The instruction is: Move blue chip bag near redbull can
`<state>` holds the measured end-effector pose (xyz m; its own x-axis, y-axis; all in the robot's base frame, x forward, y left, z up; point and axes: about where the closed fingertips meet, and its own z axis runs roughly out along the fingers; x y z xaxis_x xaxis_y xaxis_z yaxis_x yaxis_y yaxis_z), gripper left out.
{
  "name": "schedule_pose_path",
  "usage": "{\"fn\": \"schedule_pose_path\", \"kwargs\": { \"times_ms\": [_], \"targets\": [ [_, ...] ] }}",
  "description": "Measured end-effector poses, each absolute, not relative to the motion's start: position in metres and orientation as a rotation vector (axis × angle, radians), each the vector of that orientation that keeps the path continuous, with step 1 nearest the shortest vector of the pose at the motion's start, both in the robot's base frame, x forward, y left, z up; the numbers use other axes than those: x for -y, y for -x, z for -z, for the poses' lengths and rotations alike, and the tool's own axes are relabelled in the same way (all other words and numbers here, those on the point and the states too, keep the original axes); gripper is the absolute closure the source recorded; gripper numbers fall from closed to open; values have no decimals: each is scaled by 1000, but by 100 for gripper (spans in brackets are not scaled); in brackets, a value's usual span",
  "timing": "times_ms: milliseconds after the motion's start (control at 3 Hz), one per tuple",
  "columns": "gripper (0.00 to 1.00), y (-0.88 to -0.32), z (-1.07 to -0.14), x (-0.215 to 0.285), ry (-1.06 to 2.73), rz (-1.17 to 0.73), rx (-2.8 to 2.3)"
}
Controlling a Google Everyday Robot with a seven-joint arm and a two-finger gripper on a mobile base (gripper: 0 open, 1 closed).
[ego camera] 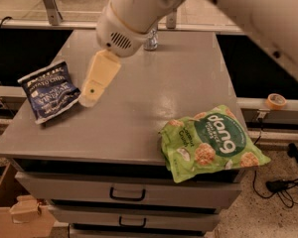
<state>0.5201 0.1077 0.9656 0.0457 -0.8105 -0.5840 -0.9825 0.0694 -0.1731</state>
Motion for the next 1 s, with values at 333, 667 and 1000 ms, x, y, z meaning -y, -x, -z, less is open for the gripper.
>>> {"fn": "schedule_pose_path", "kwargs": {
  "times_ms": [333, 667, 1000],
  "targets": [
    [0, -548, -920, -152, 1684, -538, -1795],
    [0, -576, -881, -191, 1564, -665, -1793],
    [0, -594, -867, -220, 1470, -761, -1776]
  ]
}}
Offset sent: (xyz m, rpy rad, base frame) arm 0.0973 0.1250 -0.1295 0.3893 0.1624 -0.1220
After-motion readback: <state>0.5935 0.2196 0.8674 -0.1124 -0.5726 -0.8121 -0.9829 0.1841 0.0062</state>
